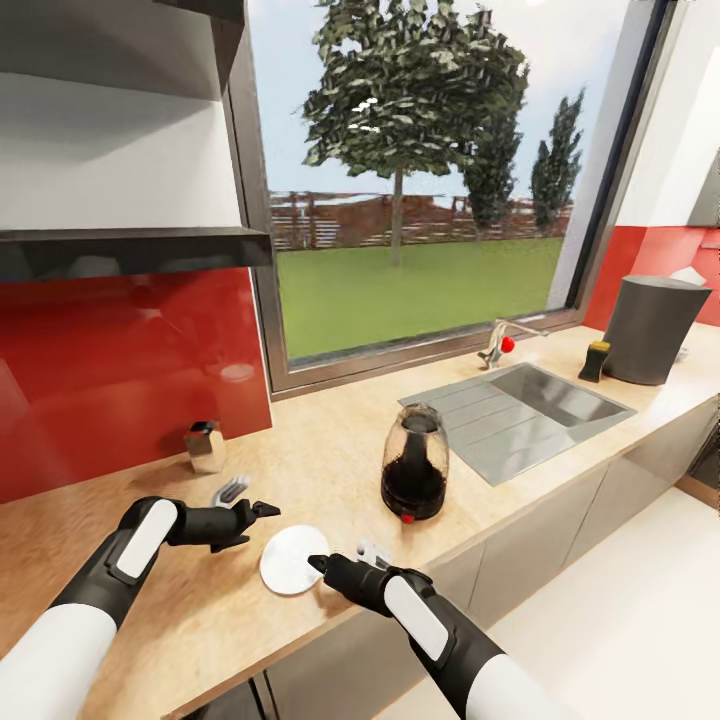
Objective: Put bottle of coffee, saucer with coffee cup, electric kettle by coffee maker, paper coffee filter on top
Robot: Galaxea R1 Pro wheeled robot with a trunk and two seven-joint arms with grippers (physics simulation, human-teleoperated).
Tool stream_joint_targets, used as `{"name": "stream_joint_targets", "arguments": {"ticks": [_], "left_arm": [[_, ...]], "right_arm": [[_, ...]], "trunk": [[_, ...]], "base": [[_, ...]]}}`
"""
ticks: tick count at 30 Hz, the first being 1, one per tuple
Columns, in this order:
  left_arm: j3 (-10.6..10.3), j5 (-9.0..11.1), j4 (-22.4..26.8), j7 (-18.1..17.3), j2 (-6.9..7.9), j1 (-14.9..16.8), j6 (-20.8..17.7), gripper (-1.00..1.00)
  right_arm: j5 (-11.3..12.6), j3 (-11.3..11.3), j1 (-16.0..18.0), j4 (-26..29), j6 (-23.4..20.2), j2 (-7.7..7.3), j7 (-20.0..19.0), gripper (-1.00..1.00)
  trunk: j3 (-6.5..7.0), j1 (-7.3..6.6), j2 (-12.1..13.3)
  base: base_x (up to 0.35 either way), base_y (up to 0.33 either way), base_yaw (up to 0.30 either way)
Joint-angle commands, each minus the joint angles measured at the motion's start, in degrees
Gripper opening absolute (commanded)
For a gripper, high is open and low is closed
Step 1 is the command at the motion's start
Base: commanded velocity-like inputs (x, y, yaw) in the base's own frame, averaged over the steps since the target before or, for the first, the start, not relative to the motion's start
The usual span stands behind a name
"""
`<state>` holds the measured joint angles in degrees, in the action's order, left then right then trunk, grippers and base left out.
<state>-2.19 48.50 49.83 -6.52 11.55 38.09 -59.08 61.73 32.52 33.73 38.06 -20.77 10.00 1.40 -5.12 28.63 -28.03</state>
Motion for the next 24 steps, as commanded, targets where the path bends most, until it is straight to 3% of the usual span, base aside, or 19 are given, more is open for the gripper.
{"name": "stream_joint_targets", "arguments": {"ticks": [1, 24], "left_arm": [[-0.1, -0.6, 0.01, -0.6, 0.05, 0.06, -0.07, 1.0], [-0.05, -0.52, 0.01, -0.6, -0.84, 0.22, -0.04, 1.0]], "right_arm": [[-0.01, 0.17, 0.02, -2.99, -0.32, 0.0, 0.36, 1.0], [-0.01, 0.17, 0.02, -2.99, -0.32, 0.0, 0.36, 1.0]], "trunk": [[-0.13, 0.01, -0.11], [-0.13, 0.01, -0.11]], "base": [[-0.278, 0.0, 0.0], [-0.03, 0.0, 0.0]]}}
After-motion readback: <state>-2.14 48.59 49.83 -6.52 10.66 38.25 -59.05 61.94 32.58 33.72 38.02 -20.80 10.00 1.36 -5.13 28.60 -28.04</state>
